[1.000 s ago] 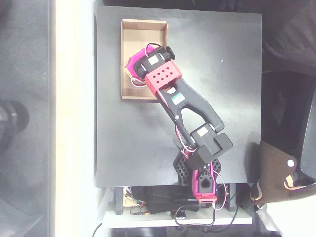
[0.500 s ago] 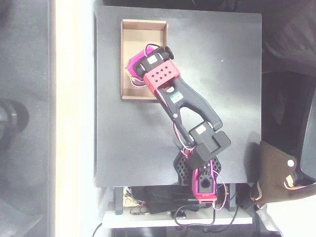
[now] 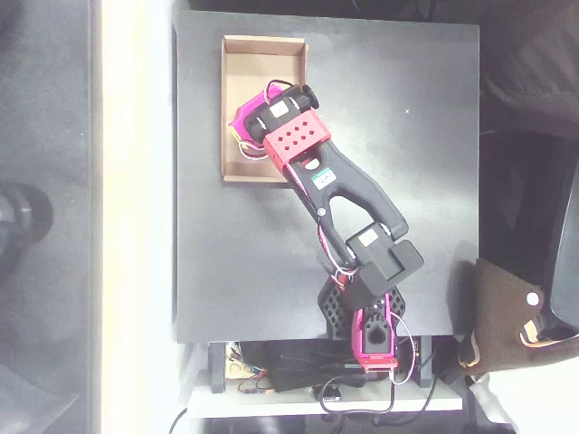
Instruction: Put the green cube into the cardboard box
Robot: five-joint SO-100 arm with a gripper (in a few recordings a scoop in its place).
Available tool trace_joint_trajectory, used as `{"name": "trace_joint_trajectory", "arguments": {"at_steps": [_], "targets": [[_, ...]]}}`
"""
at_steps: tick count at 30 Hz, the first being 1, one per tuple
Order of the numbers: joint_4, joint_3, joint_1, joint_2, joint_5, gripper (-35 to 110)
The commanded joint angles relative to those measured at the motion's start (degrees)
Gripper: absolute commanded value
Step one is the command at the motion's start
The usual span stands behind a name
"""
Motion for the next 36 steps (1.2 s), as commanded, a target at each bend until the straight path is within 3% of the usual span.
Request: {"name": "trace_joint_trajectory", "arguments": {"at_steps": [1,14,36], "targets": [[0.26,-0.70,-0.79,0.97,-0.18,21],[0.26,-0.62,-0.79,0.79,-0.18,41],[0.97,-0.35,-0.26,12.57,-0.18,41]]}}
